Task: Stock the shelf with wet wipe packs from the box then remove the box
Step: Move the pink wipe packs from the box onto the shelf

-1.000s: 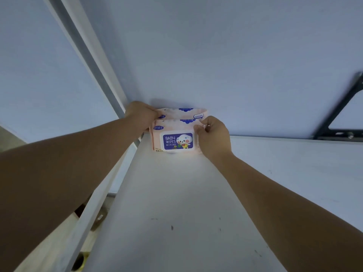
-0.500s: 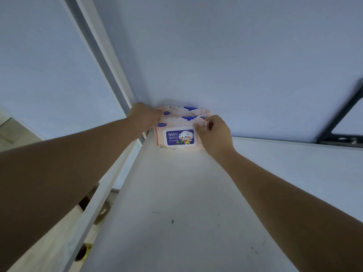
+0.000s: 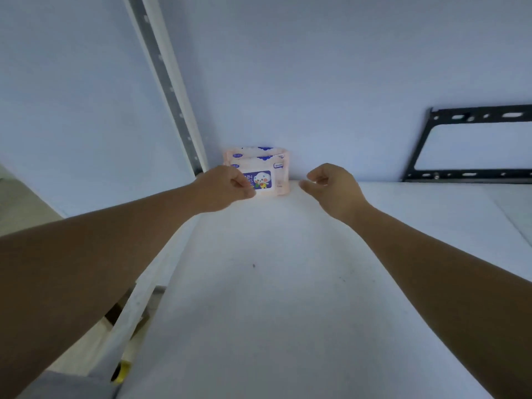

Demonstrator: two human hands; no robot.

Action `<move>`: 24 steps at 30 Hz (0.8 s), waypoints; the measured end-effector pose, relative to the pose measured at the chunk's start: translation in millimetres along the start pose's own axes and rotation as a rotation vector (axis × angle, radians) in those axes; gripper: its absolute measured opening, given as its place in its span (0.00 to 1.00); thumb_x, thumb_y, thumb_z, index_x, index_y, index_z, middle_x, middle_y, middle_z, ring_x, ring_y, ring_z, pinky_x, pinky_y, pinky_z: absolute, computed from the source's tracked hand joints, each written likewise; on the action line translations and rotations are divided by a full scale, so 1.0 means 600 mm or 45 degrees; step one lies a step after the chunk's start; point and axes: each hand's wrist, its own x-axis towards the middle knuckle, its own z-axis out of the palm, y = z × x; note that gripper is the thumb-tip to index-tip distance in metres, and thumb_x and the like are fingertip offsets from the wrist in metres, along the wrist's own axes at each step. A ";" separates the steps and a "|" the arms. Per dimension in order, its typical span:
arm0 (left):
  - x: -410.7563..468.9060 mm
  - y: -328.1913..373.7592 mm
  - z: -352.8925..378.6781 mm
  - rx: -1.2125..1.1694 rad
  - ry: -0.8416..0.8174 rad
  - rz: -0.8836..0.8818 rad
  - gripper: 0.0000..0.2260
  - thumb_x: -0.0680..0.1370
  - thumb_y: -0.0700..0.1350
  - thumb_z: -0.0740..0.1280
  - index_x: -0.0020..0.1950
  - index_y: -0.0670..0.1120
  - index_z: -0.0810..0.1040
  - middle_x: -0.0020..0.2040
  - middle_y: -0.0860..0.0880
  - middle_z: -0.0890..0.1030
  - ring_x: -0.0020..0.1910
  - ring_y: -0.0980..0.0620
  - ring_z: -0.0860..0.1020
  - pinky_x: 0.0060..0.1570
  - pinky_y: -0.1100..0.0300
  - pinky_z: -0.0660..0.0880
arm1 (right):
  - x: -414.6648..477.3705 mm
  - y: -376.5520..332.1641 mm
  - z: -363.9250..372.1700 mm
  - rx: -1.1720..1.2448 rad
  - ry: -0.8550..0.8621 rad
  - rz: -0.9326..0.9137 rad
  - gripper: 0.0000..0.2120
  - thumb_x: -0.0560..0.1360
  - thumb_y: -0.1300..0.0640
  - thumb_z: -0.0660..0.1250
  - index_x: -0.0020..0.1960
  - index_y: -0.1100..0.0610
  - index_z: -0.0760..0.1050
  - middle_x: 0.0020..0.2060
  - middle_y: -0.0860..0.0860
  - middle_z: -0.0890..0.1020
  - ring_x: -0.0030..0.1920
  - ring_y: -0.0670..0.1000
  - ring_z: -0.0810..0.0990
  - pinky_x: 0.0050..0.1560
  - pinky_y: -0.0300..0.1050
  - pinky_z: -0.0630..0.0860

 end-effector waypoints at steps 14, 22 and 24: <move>-0.295 0.136 0.147 -0.113 -0.550 0.487 0.07 0.75 0.51 0.74 0.48 0.50 0.83 0.46 0.48 0.86 0.50 0.48 0.84 0.50 0.49 0.80 | -0.486 -0.035 -0.173 -0.267 0.142 0.343 0.12 0.77 0.48 0.72 0.51 0.57 0.83 0.44 0.49 0.84 0.39 0.48 0.81 0.39 0.42 0.77; -0.452 0.264 0.257 -0.038 -0.796 0.710 0.07 0.77 0.50 0.73 0.51 0.49 0.83 0.47 0.50 0.86 0.47 0.54 0.85 0.51 0.54 0.79 | -0.704 0.015 -0.280 -0.278 0.098 0.509 0.10 0.75 0.48 0.72 0.48 0.54 0.84 0.42 0.49 0.87 0.44 0.49 0.85 0.51 0.48 0.83; -0.482 0.300 0.288 -0.040 -0.829 0.740 0.07 0.77 0.51 0.72 0.51 0.49 0.83 0.47 0.51 0.86 0.47 0.54 0.85 0.49 0.56 0.78 | -0.746 0.039 -0.306 -0.256 0.082 0.530 0.09 0.75 0.47 0.72 0.47 0.52 0.84 0.41 0.49 0.88 0.45 0.49 0.86 0.53 0.50 0.83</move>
